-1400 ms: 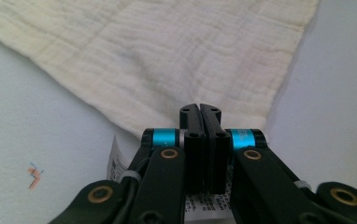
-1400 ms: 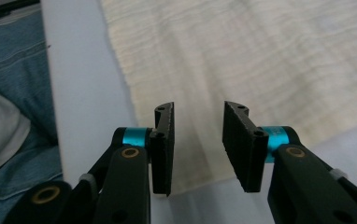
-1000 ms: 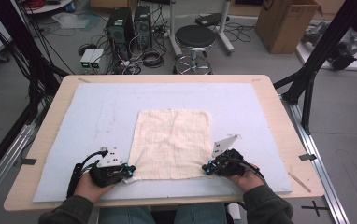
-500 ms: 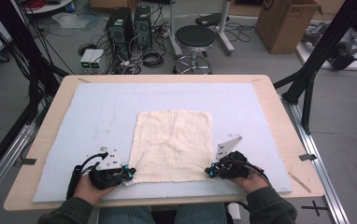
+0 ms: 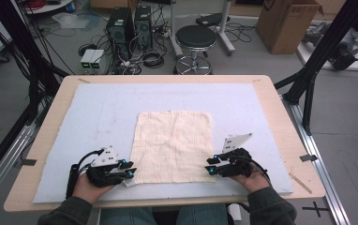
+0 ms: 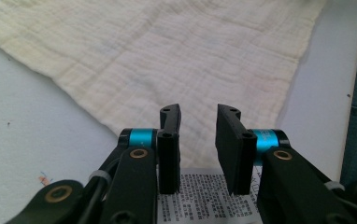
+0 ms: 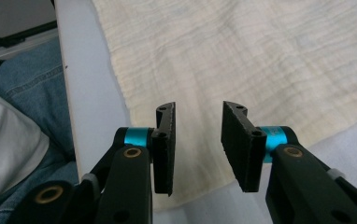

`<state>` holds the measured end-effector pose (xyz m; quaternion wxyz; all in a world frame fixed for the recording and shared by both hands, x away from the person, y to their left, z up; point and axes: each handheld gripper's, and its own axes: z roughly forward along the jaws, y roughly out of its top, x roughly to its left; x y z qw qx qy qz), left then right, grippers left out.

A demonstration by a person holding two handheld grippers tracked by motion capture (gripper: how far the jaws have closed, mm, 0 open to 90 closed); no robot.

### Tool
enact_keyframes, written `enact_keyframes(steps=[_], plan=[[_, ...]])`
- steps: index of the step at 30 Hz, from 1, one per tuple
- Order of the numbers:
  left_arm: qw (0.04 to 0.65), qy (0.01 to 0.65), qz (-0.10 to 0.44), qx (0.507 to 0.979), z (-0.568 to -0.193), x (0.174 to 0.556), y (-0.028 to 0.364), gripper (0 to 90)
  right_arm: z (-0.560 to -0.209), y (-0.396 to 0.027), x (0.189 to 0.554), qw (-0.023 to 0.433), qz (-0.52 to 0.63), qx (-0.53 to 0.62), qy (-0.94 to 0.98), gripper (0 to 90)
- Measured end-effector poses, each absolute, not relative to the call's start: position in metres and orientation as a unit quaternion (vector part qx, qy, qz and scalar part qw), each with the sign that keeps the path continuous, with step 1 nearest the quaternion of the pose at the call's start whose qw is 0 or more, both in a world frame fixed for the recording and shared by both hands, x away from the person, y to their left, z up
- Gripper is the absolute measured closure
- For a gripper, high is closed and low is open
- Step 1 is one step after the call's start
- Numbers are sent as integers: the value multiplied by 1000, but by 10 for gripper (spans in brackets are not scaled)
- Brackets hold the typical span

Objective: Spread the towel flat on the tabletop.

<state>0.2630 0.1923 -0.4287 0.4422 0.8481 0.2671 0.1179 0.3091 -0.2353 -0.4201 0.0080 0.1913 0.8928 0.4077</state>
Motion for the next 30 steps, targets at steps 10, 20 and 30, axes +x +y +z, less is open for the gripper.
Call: enact_keyframes(steps=[10, 20, 30], plan=[[457, 282, 119, 836, -422, 267, 195, 608, -416, -239, 312, 24, 431, 216, 876, 551], [466, 286, 121, 829, -419, 268, 198, 542, -412, -238, 313, 40, 443, 235, 864, 422], [466, 294, 132, 824, -417, 269, 200, 418, -409, -236, 314, 65, 450, 242, 857, 309]])
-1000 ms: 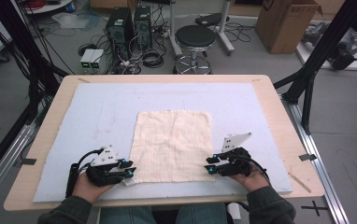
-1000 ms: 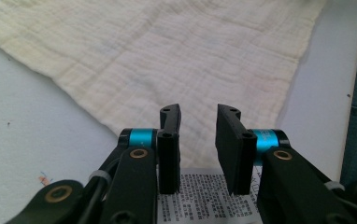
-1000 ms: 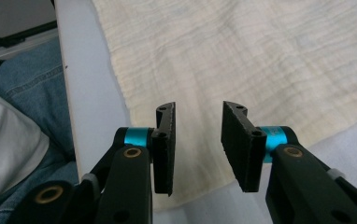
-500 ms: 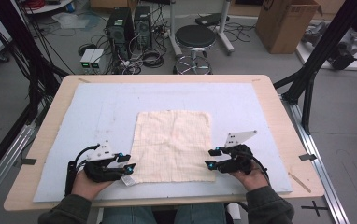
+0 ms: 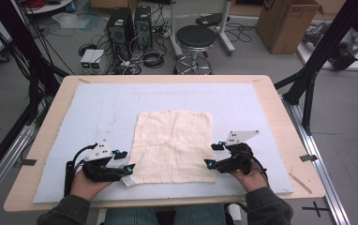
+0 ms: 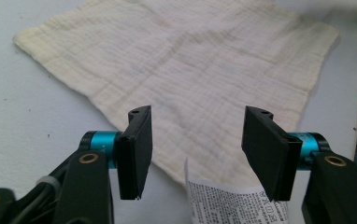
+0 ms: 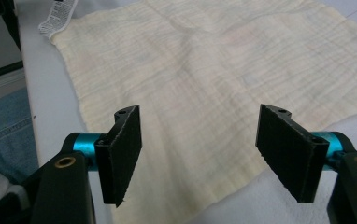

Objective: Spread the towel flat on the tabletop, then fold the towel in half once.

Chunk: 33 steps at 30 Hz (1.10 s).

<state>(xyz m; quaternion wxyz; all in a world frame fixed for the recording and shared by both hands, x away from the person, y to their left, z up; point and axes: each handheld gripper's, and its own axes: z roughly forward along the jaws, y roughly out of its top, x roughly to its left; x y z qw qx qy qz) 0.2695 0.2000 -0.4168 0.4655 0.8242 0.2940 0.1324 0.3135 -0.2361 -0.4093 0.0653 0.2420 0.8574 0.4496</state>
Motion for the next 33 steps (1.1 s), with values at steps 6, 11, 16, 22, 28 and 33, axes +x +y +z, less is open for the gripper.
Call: enact_keyframes(steps=[6, 11, 16, 22, 28, 33], plan=[[462, 295, 138, 825, -416, 270, 200, 376, -410, -237, 314, 65, 450, 248, 856, 298], [465, 298, 138, 822, -416, 270, 201, 367, -411, -237, 314, 63, 451, 250, 854, 295], [464, 296, 138, 823, -415, 269, 201, 366, -411, -237, 314, 65, 450, 248, 855, 295], [466, 294, 137, 823, -415, 269, 201, 359, -410, -239, 314, 67, 454, 252, 852, 289], [466, 293, 133, 824, -415, 270, 201, 361, -410, -239, 314, 68, 458, 257, 848, 266], [465, 295, 135, 824, -414, 272, 201, 362, -411, -240, 317, 71, 458, 258, 848, 226]])
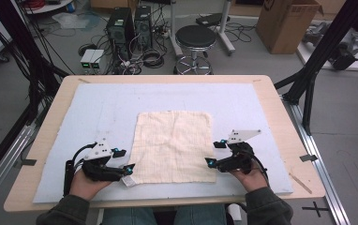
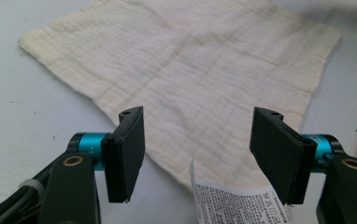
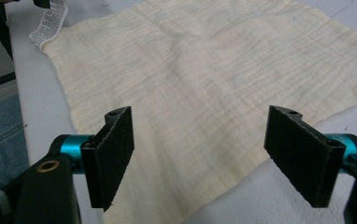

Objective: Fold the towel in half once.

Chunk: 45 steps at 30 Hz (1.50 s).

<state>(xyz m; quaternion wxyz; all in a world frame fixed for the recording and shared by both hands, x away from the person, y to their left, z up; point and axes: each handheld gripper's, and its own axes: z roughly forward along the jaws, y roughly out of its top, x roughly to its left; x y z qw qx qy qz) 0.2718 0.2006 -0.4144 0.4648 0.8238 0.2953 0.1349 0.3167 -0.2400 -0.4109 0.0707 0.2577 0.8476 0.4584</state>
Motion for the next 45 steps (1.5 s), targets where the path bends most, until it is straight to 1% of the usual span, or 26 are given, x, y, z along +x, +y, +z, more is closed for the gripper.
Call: enact_keyframes(steps=[5, 10, 12, 14, 18, 20, 26, 28, 30, 32, 34, 37, 39, 41, 44, 45], plan=[[472, 298, 131, 819, -410, 275, 202, 361, -412, -240, 322, 63, 455, 262, 849, 197], [481, 300, 119, 815, -408, 281, 201, 352, -406, -246, 328, 80, 462, 272, 840, 156], [485, 300, 117, 813, -406, 285, 200, 350, -403, -248, 333, 80, 467, 276, 836, 140], [490, 299, 116, 810, -405, 291, 198, 350, -400, -249, 339, 75, 471, 279, 834, 139], [501, 297, 121, 804, -403, 306, 190, 351, -397, -247, 352, 80, 474, 282, 830, 133], [501, 297, 123, 803, -404, 313, 187, 369, -397, -245, 361, 83, 472, 281, 832, 135], [493, 321, 102, 802, -406, 348, 182, 386, -398, -240, 392, 82, 455, 289, 838, 153], [500, 331, 98, 794, -405, 358, 182, 391, -396, -239, 402, 79, 457, 288, 838, 180], [509, 338, 100, 785, -404, 367, 185, 400, -395, -239, 410, 82, 457, 291, 836, 182], [505, 345, 101, 785, -403, 376, 186, 410, -393, -240, 417, 81, 454, 298, 835, 185], [505, 348, 105, 783, -402, 383, 187, 414, -391, -242, 424, 83, 458, 300, 833, 213], [498, 359, 99, 783, -400, 394, 187, 423, -385, -244, 435, 87, 453, 306, 833, 216], [497, 361, 101, 782, -396, 402, 187, 423, -381, -245, 441, 89, 457, 306, 830, 248], [501, 367, 104, 777, -394, 409, 189, 431, -378, -245, 448, 90, 455, 314, 828, 248], [498, 379, 109, 773, -395, 420, 189, 437, -381, -245, 458, 98, 456, 325, 823, 282], [495, 385, 111, 771, -396, 423, 189, 448, -384, -245, 460, 94, 453, 332, 822, 283]])
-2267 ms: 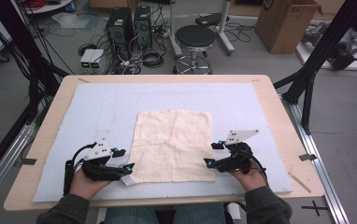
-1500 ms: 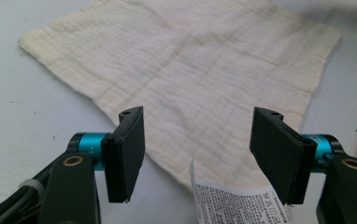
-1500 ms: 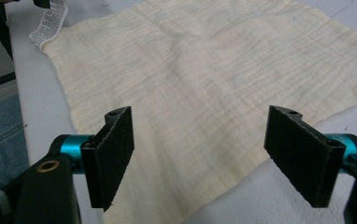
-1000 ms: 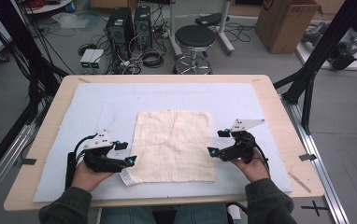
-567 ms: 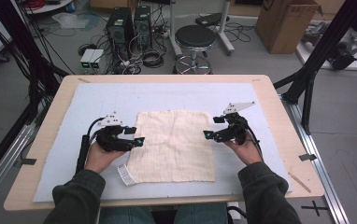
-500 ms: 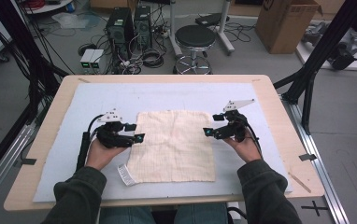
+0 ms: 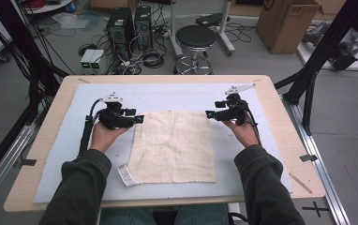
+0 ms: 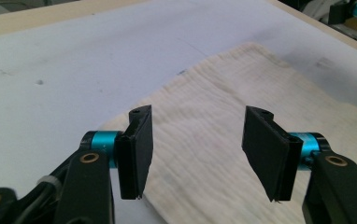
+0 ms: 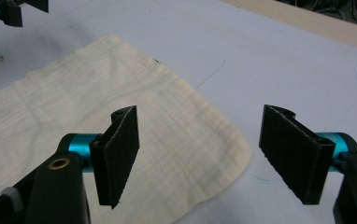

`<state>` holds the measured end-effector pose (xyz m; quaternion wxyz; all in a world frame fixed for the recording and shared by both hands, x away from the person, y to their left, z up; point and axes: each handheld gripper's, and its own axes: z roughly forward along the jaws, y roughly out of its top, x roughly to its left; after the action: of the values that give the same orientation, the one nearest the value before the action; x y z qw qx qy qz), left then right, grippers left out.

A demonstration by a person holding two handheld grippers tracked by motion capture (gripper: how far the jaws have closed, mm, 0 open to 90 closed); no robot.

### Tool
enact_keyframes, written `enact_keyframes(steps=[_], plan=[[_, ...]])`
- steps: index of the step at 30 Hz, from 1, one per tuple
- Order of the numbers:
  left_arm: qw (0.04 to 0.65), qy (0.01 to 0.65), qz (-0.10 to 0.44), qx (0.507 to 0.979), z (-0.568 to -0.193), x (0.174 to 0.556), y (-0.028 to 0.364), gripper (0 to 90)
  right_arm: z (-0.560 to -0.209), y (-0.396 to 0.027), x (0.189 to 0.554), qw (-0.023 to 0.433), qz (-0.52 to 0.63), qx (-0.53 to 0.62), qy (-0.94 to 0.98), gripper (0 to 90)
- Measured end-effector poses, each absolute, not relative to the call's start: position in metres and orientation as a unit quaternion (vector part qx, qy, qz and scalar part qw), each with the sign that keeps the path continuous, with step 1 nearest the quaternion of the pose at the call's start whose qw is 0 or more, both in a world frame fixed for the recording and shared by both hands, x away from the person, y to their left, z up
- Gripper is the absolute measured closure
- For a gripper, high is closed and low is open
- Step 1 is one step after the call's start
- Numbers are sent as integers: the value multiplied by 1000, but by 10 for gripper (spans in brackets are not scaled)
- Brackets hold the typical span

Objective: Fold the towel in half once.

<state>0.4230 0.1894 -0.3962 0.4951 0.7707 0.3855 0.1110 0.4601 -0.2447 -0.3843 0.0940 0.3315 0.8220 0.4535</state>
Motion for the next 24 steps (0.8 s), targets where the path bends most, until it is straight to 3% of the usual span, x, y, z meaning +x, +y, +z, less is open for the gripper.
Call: enact_keyframes(steps=[21, 24], plan=[[453, 485, 124, 738, -437, 461, 188, 544, -428, -232, 486, 88, 396, 399, 822, 478], [435, 482, 120, 751, -443, 463, 184, 560, -431, -231, 488, 94, 389, 402, 823, 498]])
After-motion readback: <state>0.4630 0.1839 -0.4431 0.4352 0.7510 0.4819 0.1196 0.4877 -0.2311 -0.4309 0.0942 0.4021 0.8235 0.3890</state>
